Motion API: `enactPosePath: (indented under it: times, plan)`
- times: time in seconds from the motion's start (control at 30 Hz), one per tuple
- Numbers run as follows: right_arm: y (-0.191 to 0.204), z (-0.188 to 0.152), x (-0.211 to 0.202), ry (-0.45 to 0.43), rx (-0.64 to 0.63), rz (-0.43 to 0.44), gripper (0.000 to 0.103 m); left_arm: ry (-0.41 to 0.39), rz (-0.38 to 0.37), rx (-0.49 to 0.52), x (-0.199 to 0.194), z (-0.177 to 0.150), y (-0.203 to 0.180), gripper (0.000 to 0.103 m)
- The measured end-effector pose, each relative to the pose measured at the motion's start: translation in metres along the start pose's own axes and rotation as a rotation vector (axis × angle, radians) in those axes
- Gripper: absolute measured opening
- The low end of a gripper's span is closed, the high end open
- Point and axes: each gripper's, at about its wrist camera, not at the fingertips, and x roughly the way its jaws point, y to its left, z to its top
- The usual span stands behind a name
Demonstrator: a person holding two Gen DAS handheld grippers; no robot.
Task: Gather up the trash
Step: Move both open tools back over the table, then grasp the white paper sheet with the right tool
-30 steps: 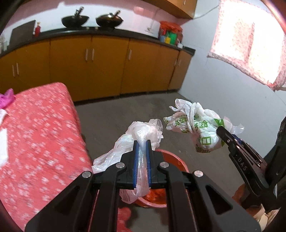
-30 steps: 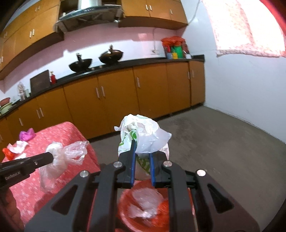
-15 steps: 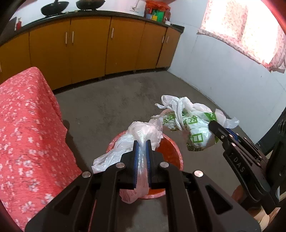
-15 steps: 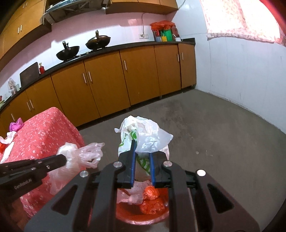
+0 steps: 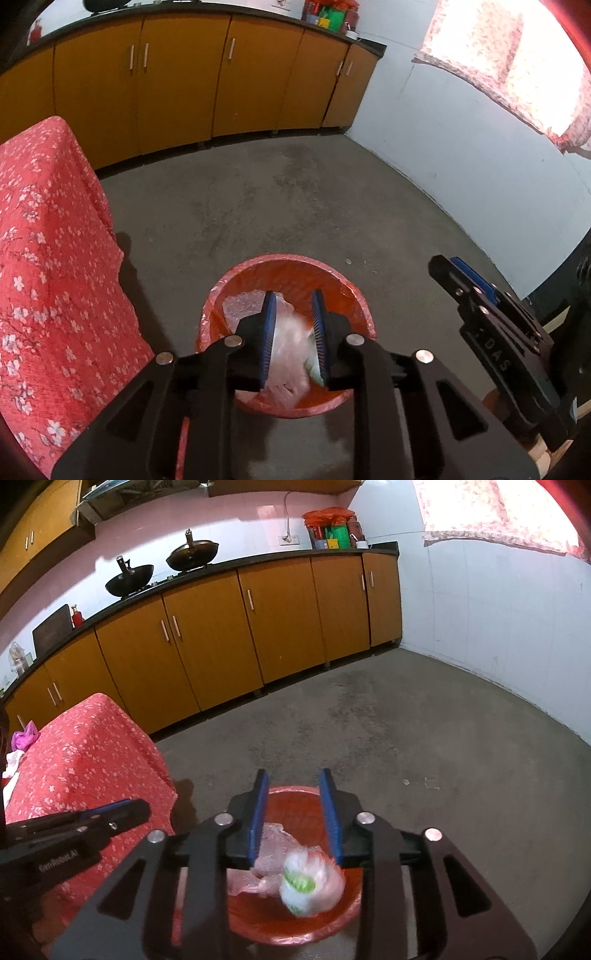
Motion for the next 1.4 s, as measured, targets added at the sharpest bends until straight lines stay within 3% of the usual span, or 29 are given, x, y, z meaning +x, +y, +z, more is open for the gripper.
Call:
enactPosePath:
  times: [0.07,0.23,0.4,0.53,0.7,0.93,1.17,1.4]
  plan:
    - [-0.001,0.0,-0.002,-0.006,-0.006,-0.012,0.037,-0.012,0.01,-0.007,-0.006,0.002,0.006,0.021]
    - [0.014,0.006,-0.015,-0.051,-0.048,-0.031,0.07,-0.046,0.038,-0.056,-0.027,0.003,0.026,0.026]
    - [0.039,0.02,-0.029,-0.091,-0.082,-0.016,0.08,-0.089,0.085,-0.1,-0.054,0.001,0.051,0.027]
    - [0.071,0.031,-0.039,-0.141,-0.122,-0.018,0.095,-0.152,0.162,-0.108,-0.089,-0.003,0.079,0.033]
    - [0.12,0.046,-0.048,-0.188,-0.163,0.049,0.098,-0.217,0.274,-0.151,-0.134,-0.008,0.123,0.034]
    - [0.217,0.06,-0.055,-0.186,-0.231,0.251,0.098,-0.299,0.486,-0.241,-0.207,-0.026,0.206,0.041]
    - [0.342,0.047,-0.049,-0.079,-0.318,0.485,0.097,-0.328,0.678,-0.358,-0.271,-0.064,0.292,0.042]
    - [0.458,0.01,-0.029,0.092,-0.481,0.574,0.082,-0.346,0.779,-0.44,-0.31,-0.092,0.346,0.045]
